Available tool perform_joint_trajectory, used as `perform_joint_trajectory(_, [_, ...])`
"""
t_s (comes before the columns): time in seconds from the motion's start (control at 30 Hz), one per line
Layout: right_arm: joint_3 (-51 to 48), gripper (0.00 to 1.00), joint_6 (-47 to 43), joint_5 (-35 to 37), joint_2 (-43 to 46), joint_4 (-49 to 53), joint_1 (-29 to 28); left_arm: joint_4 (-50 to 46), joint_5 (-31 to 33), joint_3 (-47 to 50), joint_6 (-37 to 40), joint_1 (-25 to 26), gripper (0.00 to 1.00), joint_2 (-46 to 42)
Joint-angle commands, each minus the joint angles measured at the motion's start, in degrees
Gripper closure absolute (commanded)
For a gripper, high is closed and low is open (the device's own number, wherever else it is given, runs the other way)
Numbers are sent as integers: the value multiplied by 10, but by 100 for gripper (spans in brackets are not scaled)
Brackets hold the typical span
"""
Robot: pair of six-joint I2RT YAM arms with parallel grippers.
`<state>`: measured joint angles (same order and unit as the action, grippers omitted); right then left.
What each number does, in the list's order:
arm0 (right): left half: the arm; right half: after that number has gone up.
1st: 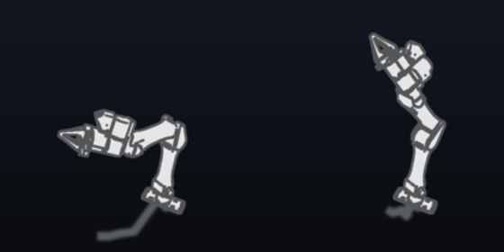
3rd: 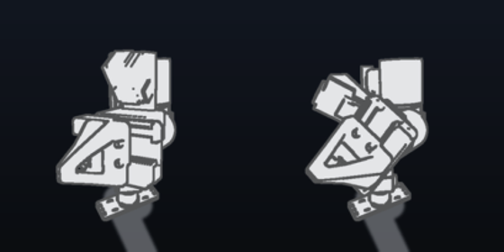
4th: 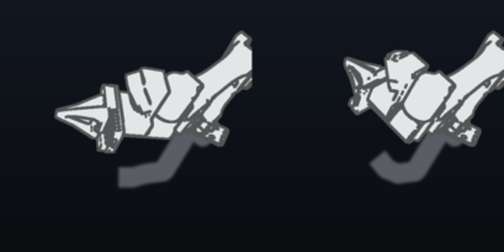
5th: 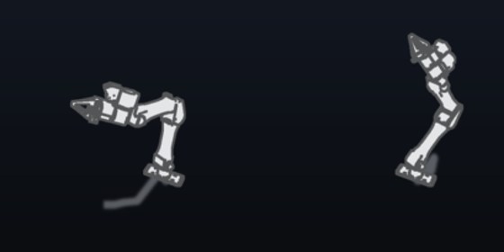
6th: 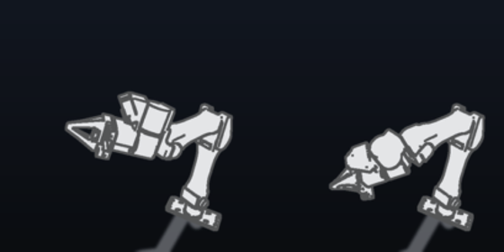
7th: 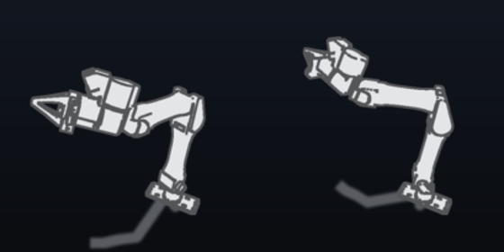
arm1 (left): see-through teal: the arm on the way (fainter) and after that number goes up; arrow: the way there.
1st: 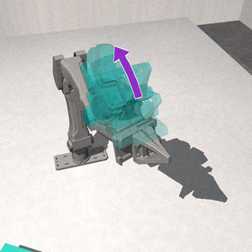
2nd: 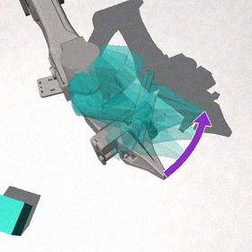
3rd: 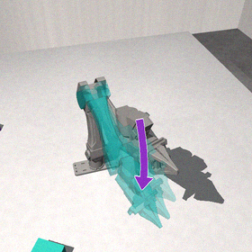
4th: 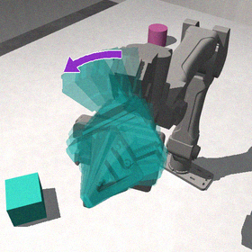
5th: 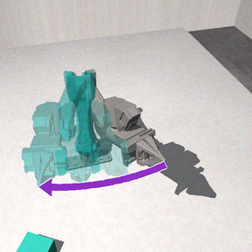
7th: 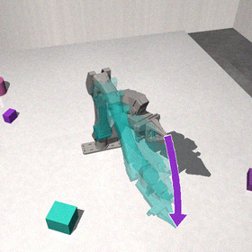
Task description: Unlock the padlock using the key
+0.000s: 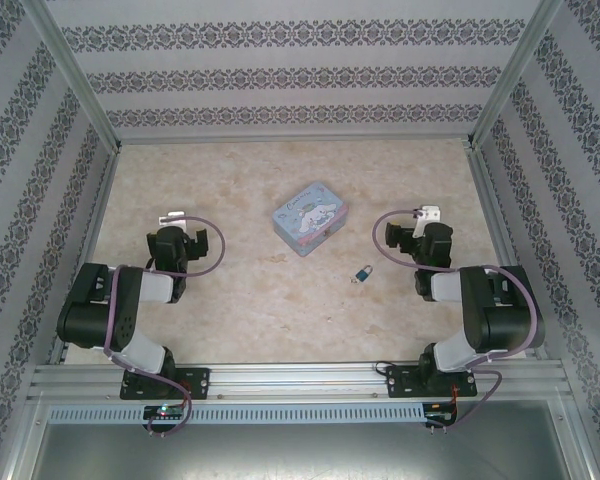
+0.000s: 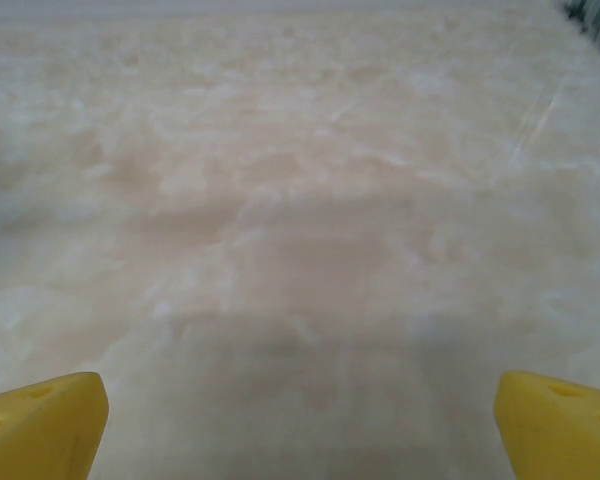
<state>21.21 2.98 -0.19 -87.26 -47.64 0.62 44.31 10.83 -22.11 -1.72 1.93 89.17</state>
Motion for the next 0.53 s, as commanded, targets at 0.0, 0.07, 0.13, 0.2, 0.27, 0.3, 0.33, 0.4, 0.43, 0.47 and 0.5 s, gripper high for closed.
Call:
perform_joint_trajectory(0.0, [6, 2, -10, 4, 7, -45, -7, 39, -48, -10, -1, -10, 1, 2])
perform_joint_trajectory(0.07, [11, 2, -14, 10, 9, -28, -11, 46, -48, -9, -1, -10, 1, 4])
perform_joint_trajectory(0.13, [10, 2, -14, 10, 9, -32, -11, 49, -48, -8, 0, -10, 1, 5])
perform_joint_trajectory(0.2, [10, 2, -16, 14, 9, -32, -13, 49, -48, -9, -1, -10, 0, 5])
perform_joint_trajectory(0.27, [13, 2, -15, 13, 7, -28, -14, 47, -48, -9, -1, -10, 1, 4])
perform_joint_trajectory(0.3, [13, 2, -16, 13, 7, -28, -14, 45, -48, -10, -1, -10, 1, 4])
perform_joint_trajectory(0.33, [14, 2, -17, 12, 7, -27, -14, 46, -48, -10, -1, -10, 1, 4])
perform_joint_trajectory(0.4, [14, 2, -15, 13, 6, -26, -13, 46, -48, -9, -1, -10, 1, 4])
perform_joint_trajectory(0.43, [14, 2, -14, 12, 7, -26, -13, 46, -47, -9, 0, -10, 1, 4])
perform_joint_trajectory(0.47, [12, 2, -16, 11, 7, -29, -13, 46, -48, -9, 0, -10, 0, 4])
perform_joint_trajectory(0.5, [9, 2, -16, 12, 10, -33, -13, 48, -47, -9, 0, -10, 1, 4])
